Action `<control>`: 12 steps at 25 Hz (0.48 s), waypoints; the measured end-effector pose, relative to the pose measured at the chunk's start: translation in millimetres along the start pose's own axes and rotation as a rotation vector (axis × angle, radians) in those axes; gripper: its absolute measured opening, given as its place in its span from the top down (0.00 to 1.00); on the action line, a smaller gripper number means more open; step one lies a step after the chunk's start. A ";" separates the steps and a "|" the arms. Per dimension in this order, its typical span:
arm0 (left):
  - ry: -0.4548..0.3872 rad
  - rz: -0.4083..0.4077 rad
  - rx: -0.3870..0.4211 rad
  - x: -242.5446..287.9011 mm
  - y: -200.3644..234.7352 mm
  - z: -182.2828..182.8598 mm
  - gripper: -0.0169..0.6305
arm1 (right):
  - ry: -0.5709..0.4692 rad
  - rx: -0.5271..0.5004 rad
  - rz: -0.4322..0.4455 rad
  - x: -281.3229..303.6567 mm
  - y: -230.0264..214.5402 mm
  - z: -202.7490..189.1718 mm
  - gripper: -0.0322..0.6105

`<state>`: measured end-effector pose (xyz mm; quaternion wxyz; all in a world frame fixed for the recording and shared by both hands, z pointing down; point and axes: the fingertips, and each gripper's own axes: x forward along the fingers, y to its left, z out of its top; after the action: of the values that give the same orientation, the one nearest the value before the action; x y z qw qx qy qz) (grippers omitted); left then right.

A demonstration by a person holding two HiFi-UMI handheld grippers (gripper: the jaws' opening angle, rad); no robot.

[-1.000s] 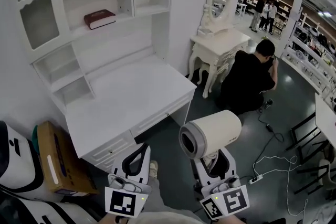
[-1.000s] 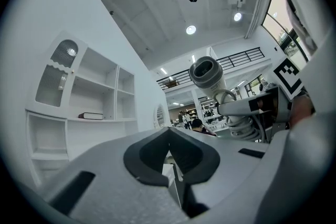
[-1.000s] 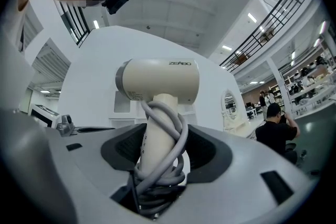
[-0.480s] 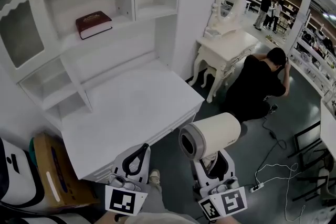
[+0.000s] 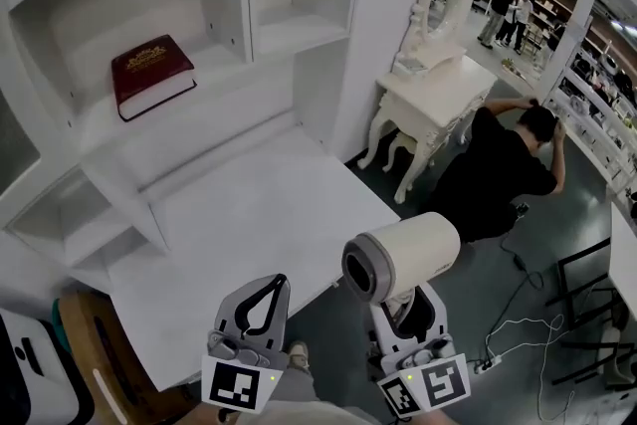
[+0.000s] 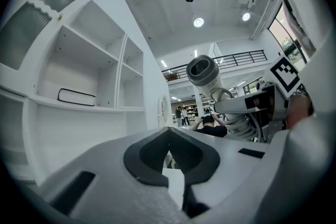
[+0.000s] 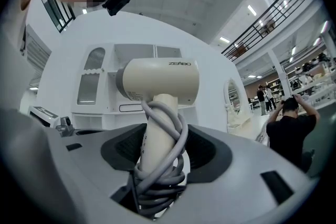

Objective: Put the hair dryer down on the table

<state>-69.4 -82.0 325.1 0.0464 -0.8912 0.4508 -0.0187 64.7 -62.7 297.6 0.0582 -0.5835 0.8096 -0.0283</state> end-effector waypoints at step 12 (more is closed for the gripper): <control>-0.017 -0.030 -0.012 70.4 67.2 1.7 0.95 | -0.023 -0.041 -0.034 98.5 -21.8 17.8 0.60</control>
<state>-81.4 -178.1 316.2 0.0446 -0.8983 0.4370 -0.0090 56.7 -162.6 276.4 0.0551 -0.5984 0.7993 -0.0058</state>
